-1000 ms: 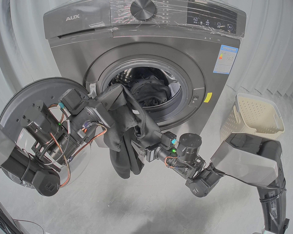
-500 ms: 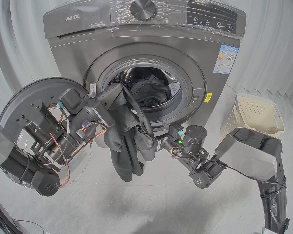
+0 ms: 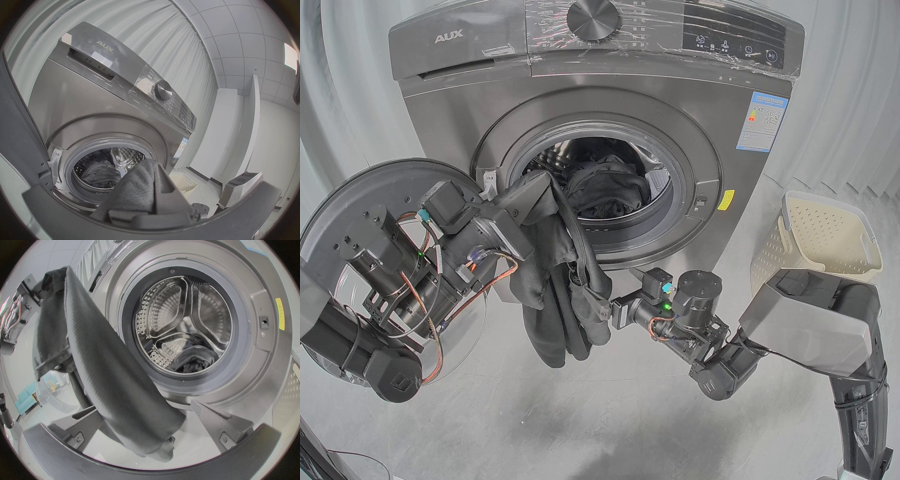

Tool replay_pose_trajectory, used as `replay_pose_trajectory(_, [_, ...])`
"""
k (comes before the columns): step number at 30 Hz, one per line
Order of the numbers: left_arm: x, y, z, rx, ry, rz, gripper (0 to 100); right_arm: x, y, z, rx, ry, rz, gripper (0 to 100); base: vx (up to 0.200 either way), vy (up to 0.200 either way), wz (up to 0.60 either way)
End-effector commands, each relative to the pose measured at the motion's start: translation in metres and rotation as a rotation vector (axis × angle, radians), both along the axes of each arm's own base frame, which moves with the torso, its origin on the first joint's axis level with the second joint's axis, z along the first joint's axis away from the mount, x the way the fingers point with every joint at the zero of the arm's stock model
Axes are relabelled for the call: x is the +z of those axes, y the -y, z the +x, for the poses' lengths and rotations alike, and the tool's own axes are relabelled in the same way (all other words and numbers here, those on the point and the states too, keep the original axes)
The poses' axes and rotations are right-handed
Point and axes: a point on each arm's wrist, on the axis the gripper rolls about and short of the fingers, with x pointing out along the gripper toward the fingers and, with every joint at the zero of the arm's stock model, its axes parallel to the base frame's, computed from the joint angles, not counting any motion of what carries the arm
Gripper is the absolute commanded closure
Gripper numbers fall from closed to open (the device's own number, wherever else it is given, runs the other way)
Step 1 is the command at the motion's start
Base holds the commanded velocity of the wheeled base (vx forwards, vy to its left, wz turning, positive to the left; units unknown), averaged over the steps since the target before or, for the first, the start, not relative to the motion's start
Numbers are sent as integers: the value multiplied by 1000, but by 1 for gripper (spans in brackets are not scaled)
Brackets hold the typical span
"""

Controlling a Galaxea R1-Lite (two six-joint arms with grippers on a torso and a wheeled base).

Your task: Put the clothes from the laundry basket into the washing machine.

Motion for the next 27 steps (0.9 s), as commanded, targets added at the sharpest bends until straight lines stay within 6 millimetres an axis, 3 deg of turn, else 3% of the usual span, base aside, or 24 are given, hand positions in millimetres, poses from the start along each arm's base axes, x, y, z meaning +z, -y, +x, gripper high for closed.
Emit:
replay_pose_trajectory(1, [-1, 1, 1, 1, -3, 1, 100, 9, 3, -40, 62, -40, -47, 0, 0, 0, 0])
replay_pose_trajectory(7, [-2, 1, 2, 1, -5, 2, 100, 10, -17, -82, 191, -70, -75, 0, 0, 0, 0])
replay_pose_trajectory(10, [-2, 1, 2, 1, -5, 2, 100, 10, -30, -90, 236, -61, -70, 0, 0, 0, 0])
replay_pose_trajectory(20, [-3, 1, 2, 1, -7, 4, 100, 7, -68, -92, 302, -39, -29, 0, 0, 0, 0])
replay_pose_trajectory(27, [-1, 1, 1, 1, -3, 1, 100, 4, -78, -73, 282, -83, 23, 0, 0, 0, 0])
